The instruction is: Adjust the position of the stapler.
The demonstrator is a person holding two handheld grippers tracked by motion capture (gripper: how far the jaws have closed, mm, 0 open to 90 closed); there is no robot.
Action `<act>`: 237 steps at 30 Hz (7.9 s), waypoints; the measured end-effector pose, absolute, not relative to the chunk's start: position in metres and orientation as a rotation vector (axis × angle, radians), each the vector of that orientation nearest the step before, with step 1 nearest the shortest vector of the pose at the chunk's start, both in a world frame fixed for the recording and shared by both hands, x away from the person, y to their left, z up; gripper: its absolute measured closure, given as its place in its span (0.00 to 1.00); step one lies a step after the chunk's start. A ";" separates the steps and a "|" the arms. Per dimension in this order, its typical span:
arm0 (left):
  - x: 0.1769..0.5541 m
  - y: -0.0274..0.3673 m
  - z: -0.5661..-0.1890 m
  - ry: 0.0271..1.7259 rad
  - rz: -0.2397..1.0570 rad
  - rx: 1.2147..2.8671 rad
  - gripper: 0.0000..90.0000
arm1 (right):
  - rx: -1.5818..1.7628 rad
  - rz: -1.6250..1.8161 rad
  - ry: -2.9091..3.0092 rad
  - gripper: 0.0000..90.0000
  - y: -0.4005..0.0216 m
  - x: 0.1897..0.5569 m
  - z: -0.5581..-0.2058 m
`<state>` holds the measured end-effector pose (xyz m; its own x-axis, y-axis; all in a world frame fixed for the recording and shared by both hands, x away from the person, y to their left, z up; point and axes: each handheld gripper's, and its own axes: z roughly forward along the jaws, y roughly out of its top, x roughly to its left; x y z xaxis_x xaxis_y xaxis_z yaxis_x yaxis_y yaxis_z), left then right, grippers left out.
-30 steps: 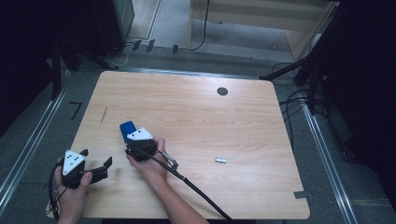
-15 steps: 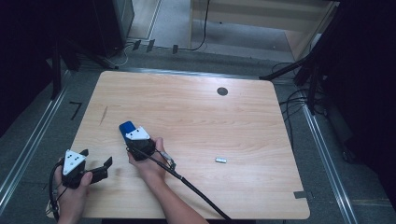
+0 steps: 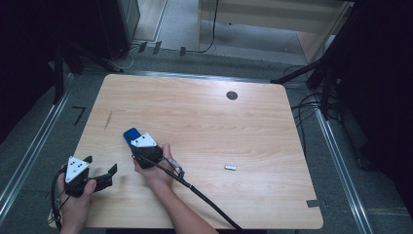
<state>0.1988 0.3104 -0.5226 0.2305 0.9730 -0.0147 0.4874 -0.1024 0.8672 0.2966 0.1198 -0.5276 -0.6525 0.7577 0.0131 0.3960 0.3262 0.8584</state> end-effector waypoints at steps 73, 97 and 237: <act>0.199 0.309 -0.523 1.368 0.783 1.725 0.09 | 1.104 1.223 2.049 0.75 0.036 0.282 -0.521; 0.200 0.308 -0.523 1.365 0.792 1.737 0.09 | 1.142 1.182 1.997 0.75 -0.011 0.274 -0.524; 0.200 0.306 -0.523 1.362 0.802 1.739 0.14 | 0.973 1.301 2.290 0.75 -0.095 0.269 -0.540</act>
